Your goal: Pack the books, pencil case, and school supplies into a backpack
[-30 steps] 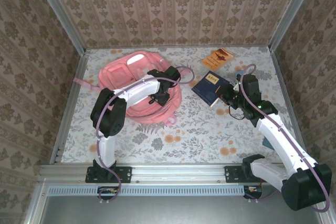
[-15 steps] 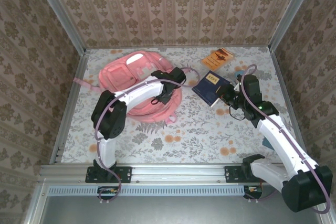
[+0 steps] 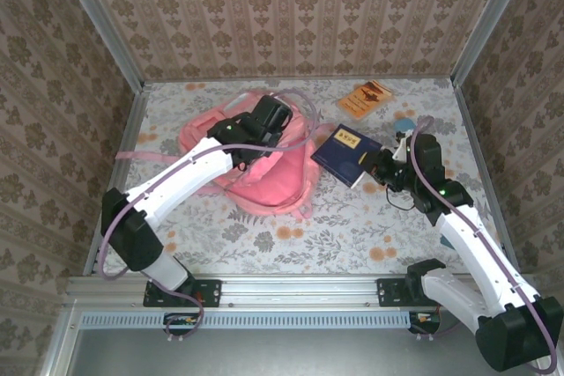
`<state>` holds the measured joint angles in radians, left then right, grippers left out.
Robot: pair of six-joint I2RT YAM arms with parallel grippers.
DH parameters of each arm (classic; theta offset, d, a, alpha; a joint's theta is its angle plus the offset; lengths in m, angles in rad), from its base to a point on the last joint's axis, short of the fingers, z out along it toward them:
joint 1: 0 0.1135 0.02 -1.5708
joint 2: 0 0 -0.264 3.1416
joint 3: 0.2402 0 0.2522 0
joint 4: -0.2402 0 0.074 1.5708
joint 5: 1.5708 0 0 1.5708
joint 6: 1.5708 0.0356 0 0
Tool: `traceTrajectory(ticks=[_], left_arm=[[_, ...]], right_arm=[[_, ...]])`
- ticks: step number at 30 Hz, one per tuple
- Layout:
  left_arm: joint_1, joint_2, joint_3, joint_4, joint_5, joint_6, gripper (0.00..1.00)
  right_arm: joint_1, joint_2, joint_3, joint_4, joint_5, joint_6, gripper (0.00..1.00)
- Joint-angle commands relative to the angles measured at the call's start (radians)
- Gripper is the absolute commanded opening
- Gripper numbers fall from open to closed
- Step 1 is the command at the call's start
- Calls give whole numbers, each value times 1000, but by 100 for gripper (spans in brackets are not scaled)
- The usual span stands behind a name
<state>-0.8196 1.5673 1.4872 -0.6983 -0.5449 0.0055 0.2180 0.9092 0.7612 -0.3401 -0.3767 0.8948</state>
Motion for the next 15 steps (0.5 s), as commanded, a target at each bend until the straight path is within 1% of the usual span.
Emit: traceTrajectory(ticks=[1,3,5,9,15], left_arm=[[10,-58,-2,162,18,20,2],[21,-60,8,176,63,-2,1],[22,-55,27,174,82,-15,1],[24,-44,71,168,84,-23,1],[38,-46,115,166,106,-27,1]], right_arm=[[54,-12,-21,115,-137,71,4],[107,-12,-36,146,-107,97,4],[149,-1,-43,175,-64,126,4],[214,53,-43,270,-1,194,4],[298,235,50,355,84,224,5]])
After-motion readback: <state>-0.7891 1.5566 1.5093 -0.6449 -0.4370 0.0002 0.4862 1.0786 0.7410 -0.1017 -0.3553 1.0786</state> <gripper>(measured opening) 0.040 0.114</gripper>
